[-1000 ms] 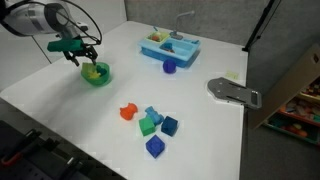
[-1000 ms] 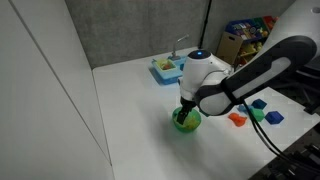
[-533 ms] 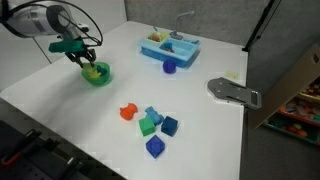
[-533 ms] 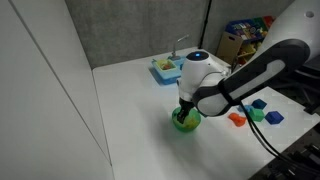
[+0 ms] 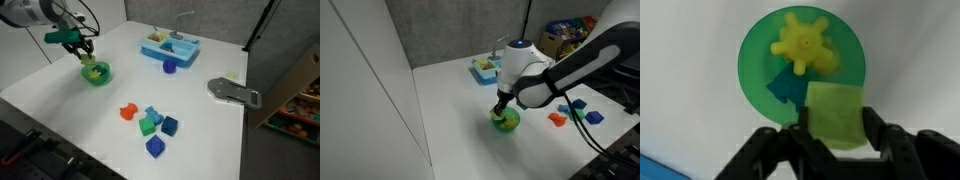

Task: Remove the yellow block from the green bowl and put it on the table

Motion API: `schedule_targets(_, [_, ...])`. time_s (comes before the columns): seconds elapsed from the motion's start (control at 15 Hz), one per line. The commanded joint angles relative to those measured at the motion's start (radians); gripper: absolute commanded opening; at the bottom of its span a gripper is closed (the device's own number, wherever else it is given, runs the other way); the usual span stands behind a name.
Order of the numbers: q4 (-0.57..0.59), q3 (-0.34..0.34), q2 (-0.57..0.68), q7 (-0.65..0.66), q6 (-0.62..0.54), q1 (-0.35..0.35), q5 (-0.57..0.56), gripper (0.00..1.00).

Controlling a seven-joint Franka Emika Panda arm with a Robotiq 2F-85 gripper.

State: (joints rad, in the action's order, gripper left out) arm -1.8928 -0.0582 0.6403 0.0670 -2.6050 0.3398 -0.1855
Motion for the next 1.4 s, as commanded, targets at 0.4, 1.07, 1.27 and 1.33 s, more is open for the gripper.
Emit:
schedule_targets(0.4, [-0.103, 0.023, -0.218, 0.021, 0.054, -0.087, 0.006, 0.31])
schedule_targets(1.07, [-0.229, 0.088, -0.35, -0.019, 0.073, -0.281, 0.03, 0.31])
schedule_targets(1.27, [-0.259, 0.099, -0.338, -0.045, 0.07, -0.338, 0.057, 0.31])
schedule_targets(1.33, [-0.269, 0.099, -0.335, -0.059, 0.07, -0.356, 0.072, 0.31])
